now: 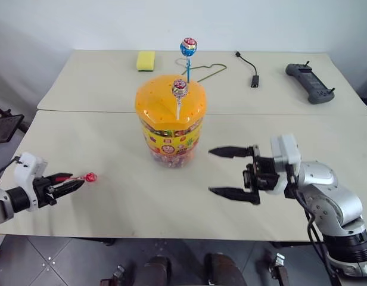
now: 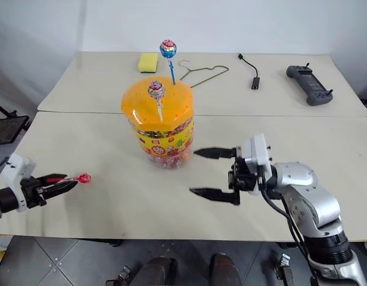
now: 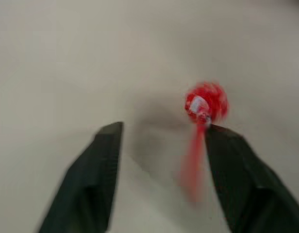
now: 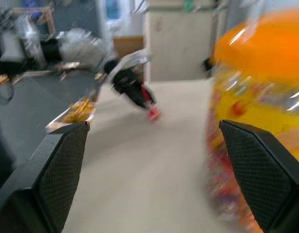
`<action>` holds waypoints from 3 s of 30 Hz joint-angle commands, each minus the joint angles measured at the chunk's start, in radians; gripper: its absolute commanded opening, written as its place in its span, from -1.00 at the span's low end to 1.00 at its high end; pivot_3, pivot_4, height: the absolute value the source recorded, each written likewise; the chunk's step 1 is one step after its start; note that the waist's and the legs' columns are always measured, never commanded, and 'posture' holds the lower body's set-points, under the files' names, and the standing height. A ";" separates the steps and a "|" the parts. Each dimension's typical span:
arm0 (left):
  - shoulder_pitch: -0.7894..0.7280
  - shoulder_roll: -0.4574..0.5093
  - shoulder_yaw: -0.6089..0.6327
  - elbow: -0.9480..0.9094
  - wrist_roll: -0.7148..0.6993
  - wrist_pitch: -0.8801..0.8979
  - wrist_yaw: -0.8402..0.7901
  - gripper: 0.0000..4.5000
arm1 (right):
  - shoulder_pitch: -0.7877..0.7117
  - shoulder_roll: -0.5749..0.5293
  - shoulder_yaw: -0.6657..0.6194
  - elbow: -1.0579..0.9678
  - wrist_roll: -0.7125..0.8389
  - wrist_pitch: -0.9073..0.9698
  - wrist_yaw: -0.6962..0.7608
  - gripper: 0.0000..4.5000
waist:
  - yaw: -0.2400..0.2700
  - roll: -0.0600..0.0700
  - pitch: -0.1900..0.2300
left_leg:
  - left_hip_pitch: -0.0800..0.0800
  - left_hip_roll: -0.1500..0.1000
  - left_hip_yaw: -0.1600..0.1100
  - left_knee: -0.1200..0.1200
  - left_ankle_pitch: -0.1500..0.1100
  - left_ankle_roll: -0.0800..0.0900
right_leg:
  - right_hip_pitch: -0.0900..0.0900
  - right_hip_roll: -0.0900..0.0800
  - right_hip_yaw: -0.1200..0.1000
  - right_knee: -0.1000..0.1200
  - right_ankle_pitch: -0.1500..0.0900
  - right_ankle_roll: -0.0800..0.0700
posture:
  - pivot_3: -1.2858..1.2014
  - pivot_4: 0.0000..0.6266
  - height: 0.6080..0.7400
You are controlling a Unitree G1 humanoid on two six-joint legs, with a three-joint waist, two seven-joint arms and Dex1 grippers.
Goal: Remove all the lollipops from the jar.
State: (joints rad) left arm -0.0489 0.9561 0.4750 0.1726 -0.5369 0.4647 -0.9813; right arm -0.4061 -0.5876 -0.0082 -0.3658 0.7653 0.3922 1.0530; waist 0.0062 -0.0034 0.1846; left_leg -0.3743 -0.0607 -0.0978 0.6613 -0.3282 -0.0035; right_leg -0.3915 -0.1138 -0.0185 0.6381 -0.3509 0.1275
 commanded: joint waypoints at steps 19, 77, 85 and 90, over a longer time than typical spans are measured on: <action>-0.313 -0.152 0.138 -0.229 -0.579 0.280 -0.111 0.42 | -0.392 0.235 0.143 0.068 -0.178 0.095 -0.285 0.27 | -0.041 0.000 0.000 | -0.001 -0.001 -0.001 0.002 0.000 0.000 | -0.005 0.001 0.000 0.016 0.000 0.000 | 0.03 -0.52 1.00; -0.196 -0.281 0.198 -0.256 -0.666 0.183 0.032 0.42 | -0.637 0.173 0.005 0.506 -0.155 0.166 -0.205 0.21 | -0.022 0.004 0.001 | 0.001 0.001 0.006 0.004 -0.004 0.001 | -0.003 0.000 -0.001 0.009 0.001 -0.001 | 0.03 -0.52 1.00; -0.185 -0.301 0.176 -0.284 -0.657 0.174 0.042 0.42 | -0.698 0.252 0.026 0.568 -0.171 0.165 -0.144 -0.23 | -0.049 0.003 0.001 | 0.001 0.000 0.001 0.003 -0.004 0.000 | -0.004 0.000 -0.004 0.014 0.001 -0.001 | 0.03 -0.52 1.00; -0.199 -0.302 0.170 -0.293 -0.657 0.166 0.036 0.42 | -0.714 0.282 -0.039 0.586 -0.149 0.116 -0.143 -0.85 | -0.061 0.003 0.001 | 0.001 0.001 0.001 0.005 -0.003 -0.001 | -0.004 0.001 -0.003 0.015 0.001 -0.001 | 0.03 -0.52 1.00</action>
State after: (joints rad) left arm -0.2373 0.6479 0.6364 -0.0865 -1.1847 0.6485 -0.9388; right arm -1.0837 -0.3141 0.0034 0.2398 0.5866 0.5554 0.9037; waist -0.0547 0.0000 0.1856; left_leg -0.3736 -0.0595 -0.0965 0.6659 -0.3312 -0.0050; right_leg -0.3956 -0.1131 -0.0217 0.6534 -0.3496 0.1261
